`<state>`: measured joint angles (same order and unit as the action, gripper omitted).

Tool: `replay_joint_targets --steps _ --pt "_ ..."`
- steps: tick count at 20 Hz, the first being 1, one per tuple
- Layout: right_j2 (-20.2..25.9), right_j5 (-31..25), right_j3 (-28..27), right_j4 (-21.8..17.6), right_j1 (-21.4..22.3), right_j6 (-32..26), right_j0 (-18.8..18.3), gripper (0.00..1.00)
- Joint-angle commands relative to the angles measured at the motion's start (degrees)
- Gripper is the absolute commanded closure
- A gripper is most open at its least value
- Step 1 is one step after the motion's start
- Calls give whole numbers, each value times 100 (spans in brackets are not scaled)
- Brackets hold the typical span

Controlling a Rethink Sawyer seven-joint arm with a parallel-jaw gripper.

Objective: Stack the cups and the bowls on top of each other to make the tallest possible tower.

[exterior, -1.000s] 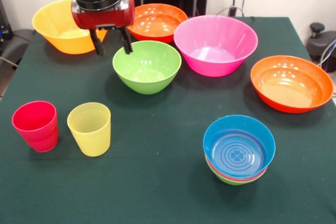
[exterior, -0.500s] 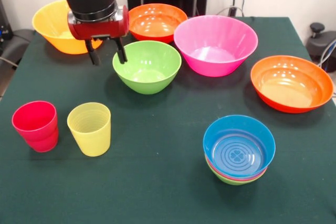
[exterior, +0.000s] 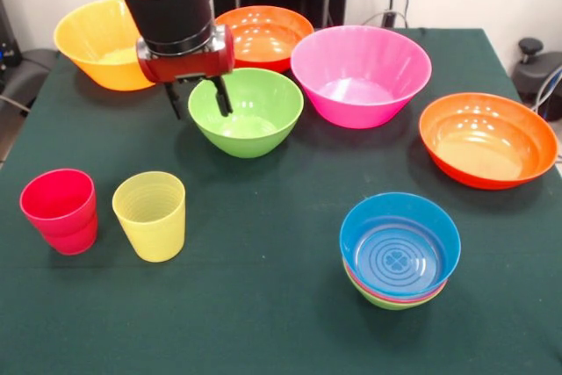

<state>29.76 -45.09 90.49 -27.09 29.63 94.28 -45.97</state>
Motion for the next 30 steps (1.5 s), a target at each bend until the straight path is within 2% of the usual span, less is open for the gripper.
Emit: replay_joint_targets --steps 1,9,30 --pt "308 81 -4 -320 -216 -813 199 0" --pt "250 343 185 -483 -251 -765 86 0" --pt "280 493 207 -698 -456 -950 -149 0"
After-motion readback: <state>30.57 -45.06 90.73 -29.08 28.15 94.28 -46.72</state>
